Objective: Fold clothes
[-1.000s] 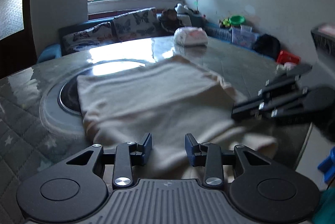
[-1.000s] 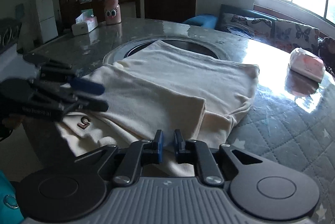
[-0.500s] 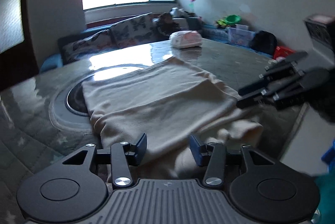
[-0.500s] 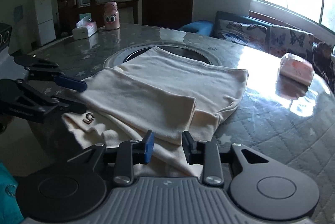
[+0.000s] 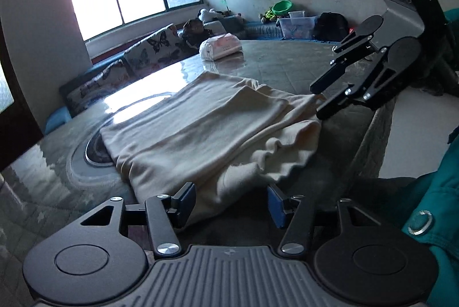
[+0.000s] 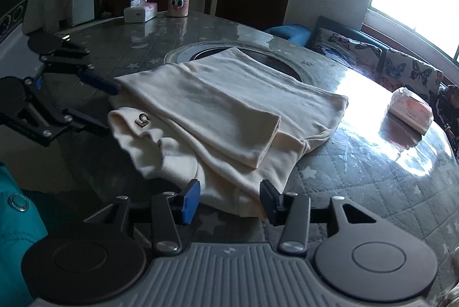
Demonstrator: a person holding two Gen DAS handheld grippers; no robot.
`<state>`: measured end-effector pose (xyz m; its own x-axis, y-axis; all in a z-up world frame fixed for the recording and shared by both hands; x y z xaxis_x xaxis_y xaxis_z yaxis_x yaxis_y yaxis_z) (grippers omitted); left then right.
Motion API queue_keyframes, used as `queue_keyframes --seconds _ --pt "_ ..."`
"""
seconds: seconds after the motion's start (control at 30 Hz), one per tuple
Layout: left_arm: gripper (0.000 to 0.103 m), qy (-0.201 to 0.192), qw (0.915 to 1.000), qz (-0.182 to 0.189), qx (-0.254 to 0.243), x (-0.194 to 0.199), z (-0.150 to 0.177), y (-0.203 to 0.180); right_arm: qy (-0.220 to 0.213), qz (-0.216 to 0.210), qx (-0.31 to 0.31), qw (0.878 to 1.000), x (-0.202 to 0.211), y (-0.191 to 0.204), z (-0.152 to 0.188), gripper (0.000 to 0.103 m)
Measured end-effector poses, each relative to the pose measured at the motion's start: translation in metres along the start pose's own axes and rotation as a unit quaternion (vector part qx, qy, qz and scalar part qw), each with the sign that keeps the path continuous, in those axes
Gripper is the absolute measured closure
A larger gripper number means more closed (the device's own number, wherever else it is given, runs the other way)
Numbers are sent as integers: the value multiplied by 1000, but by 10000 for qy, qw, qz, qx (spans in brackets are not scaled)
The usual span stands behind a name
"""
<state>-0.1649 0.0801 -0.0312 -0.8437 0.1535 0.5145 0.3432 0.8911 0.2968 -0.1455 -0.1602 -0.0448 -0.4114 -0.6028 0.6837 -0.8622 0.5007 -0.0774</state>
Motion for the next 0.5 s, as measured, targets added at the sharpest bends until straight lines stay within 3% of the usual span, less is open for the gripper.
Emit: queue_keyframes --seconds 0.07,0.23,0.5 --pt "48 -100 9999 -42 -122 -4 -2 -4 10 0 55 10000 0 2 1 51" --pt "89 -182 9998 -77 -92 -12 -5 -6 39 -63 332 9994 -1 10 3 46" --pt "94 -356 9974 -32 633 -22 -36 27 -134 -128 632 9978 -14 14 -4 44"
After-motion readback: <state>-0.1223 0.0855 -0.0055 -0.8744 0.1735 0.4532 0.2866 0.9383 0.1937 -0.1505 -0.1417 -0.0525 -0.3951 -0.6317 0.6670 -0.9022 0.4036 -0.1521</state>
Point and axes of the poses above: each gripper's, at about its wrist camera, not at the fingertips, and x roughly against the way its jaws point, y to its left, z to its underside, the point moved 4 cm from there along -x, roughly the way its jaws point, and after that the axes turned 6 degrees about -z, right-handed, at the moved point
